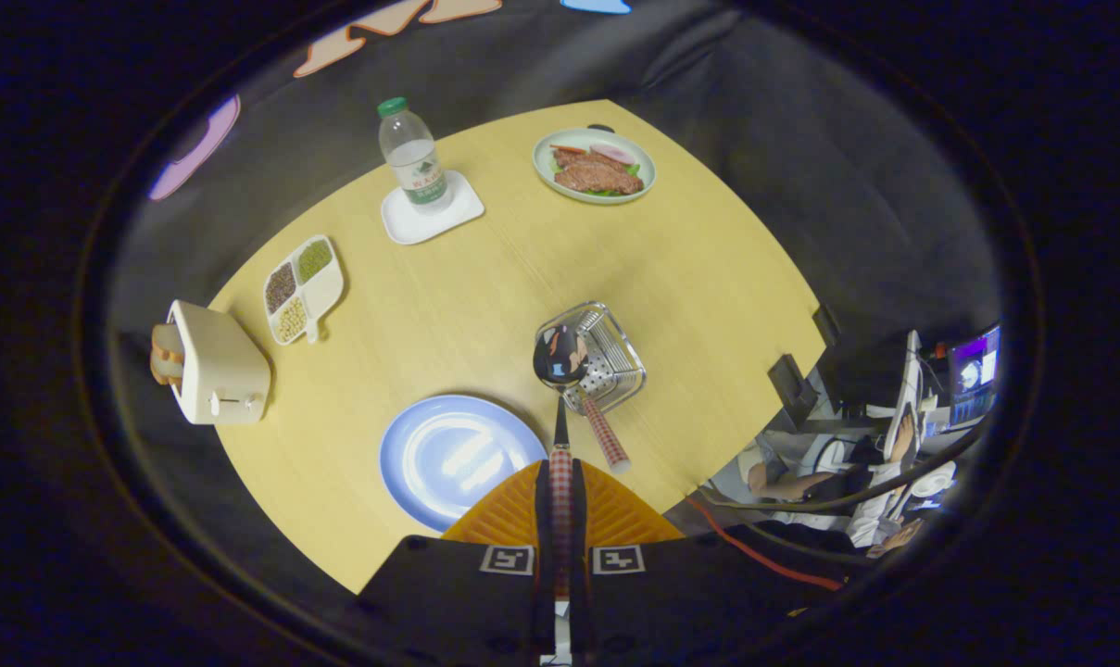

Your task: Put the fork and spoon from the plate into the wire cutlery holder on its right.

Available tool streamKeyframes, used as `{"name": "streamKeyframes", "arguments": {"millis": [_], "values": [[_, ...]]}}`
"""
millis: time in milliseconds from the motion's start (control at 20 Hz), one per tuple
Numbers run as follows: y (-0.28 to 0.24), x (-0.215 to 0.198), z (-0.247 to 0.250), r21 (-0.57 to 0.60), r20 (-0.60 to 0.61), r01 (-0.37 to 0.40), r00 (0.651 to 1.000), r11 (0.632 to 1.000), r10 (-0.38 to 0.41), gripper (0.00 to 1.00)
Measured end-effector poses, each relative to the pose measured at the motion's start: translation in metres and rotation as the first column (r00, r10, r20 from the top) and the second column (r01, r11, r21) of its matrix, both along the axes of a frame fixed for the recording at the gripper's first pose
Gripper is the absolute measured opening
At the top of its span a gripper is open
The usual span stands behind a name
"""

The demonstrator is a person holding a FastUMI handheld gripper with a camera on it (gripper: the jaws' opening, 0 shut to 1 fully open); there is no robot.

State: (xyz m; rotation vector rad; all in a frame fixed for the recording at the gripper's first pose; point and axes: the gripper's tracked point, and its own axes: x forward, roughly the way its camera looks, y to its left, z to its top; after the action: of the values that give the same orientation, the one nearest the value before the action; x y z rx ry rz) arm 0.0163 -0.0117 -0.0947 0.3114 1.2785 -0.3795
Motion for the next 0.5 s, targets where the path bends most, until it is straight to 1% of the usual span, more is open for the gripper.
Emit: {"name": "streamKeyframes", "arguments": {"millis": [200,300,500], "values": [[-0.014,0.007,-0.026,0.067,-0.103,0.017,0.995,0.998,-0.01,0.09],[-0.019,0.008,-0.04,0.099,-0.153,0.039,0.988,0.994,-0.024,0.1],[-0.018,0.017,-0.063,0.175,-0.202,0.067,0.979,0.982,-0.03,0.1]]}}
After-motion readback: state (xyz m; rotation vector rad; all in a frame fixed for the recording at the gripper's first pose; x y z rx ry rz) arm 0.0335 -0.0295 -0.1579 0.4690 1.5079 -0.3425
